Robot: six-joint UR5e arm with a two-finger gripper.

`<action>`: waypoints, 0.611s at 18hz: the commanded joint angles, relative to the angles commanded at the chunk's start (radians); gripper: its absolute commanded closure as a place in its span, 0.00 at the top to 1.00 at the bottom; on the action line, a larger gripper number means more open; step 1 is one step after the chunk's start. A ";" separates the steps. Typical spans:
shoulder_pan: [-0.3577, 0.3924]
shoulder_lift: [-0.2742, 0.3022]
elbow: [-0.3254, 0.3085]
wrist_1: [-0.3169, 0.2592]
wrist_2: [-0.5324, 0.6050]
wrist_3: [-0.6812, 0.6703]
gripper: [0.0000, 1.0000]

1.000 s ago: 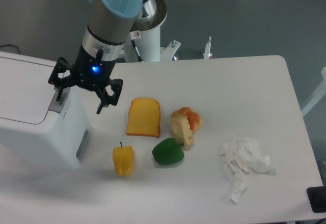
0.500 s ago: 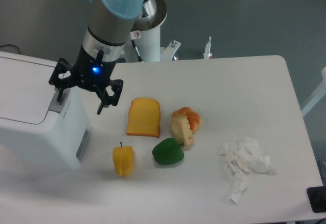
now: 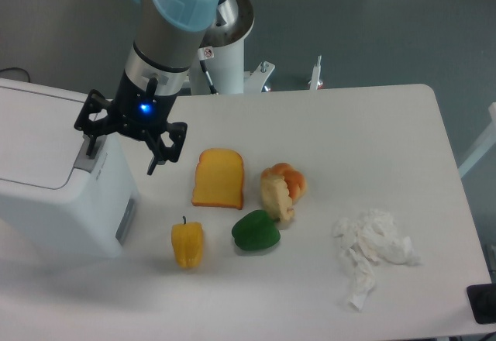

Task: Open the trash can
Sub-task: 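Lower the gripper onto the front edge of the trash can lid, then press the lid edge so the trash can lid pops open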

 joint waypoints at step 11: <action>0.011 0.002 0.009 -0.005 -0.008 -0.009 1.00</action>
